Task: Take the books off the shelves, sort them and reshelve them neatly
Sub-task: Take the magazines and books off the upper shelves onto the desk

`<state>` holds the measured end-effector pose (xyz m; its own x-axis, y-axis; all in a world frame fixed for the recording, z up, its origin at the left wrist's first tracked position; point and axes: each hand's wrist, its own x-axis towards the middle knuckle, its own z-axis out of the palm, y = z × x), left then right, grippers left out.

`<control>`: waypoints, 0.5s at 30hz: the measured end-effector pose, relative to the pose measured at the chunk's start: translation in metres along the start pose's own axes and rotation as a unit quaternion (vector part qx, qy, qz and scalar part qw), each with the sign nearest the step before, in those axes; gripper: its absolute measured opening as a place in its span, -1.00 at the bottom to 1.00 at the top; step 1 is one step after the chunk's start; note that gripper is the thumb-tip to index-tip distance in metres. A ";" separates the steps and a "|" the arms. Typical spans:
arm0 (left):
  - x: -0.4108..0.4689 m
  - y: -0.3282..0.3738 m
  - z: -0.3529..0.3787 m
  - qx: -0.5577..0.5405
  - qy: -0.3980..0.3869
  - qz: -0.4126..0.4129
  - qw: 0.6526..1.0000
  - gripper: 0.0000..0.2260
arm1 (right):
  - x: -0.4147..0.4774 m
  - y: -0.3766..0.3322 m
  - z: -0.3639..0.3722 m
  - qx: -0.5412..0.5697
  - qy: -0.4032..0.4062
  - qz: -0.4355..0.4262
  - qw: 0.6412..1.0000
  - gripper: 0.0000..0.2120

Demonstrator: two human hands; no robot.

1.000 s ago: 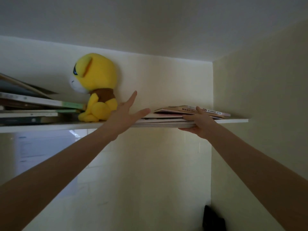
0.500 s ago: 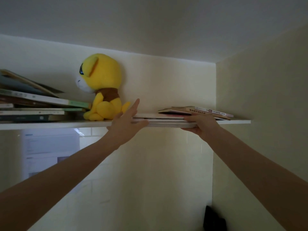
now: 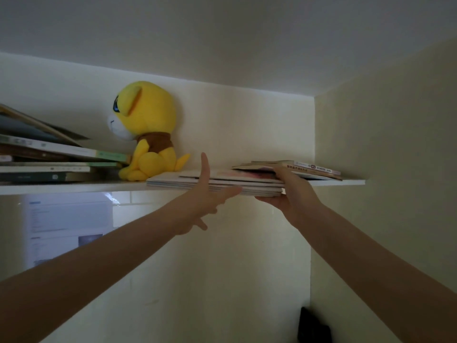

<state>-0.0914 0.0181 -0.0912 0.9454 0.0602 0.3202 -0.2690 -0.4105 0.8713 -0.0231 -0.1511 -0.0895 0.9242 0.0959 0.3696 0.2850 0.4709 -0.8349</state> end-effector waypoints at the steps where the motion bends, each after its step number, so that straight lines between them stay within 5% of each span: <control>1: 0.004 0.002 0.000 -0.004 0.004 -0.012 1.000 -0.09 | -0.004 0.000 0.001 0.004 0.003 0.001 1.000 -0.68; 8: 0.011 0.000 0.014 -0.073 0.022 -0.019 0.997 -0.11 | -0.042 0.011 0.019 -0.018 -0.024 -0.020 0.999 -0.88; 15: 0.011 -0.016 0.016 -0.258 0.135 0.033 0.956 -0.13 | -0.063 0.044 0.015 -0.076 -0.087 -0.027 0.993 -0.36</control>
<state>-0.0740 0.0111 -0.1080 0.8601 0.3104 0.4048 -0.4473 0.0775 0.8910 -0.0729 -0.1233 -0.1439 0.8527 0.2303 0.4689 0.3801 0.3421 -0.8593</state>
